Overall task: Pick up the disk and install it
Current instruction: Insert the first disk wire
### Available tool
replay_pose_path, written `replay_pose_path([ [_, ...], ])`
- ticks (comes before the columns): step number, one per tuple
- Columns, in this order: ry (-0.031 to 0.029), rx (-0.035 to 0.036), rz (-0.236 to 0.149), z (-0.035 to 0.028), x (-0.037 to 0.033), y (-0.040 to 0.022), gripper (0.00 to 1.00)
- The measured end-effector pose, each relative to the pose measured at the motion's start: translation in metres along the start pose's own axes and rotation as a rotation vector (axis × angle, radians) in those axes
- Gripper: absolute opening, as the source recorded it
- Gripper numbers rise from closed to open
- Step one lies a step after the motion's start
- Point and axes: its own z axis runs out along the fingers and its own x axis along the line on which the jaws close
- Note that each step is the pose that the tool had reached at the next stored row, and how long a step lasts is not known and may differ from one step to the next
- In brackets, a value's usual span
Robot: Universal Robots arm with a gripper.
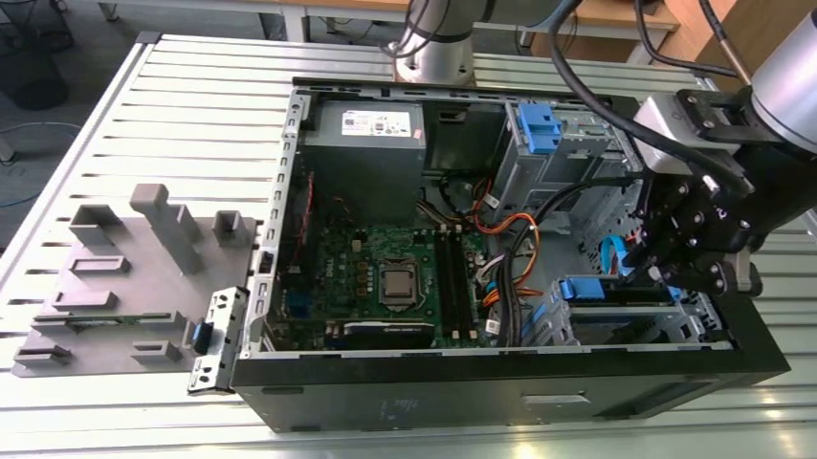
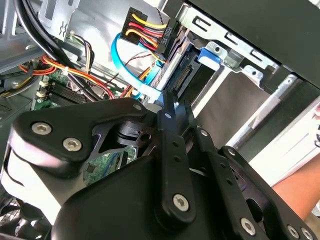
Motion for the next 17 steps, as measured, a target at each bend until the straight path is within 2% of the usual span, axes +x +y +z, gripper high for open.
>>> replay_pose_path([
  [4,-0.0003,0.0,0.0,-0.0008,0.0,-0.0001,0.24],
  [8,0.0,0.0,0.0,-0.001,-0.0002,-0.0045,0.24],
  [14,0.0,0.0,0.0,-0.001,-0.0001,-0.0053,0.24],
  [17,0.0,0.0,0.0,-0.0009,-0.0002,-0.0079,0.24],
])
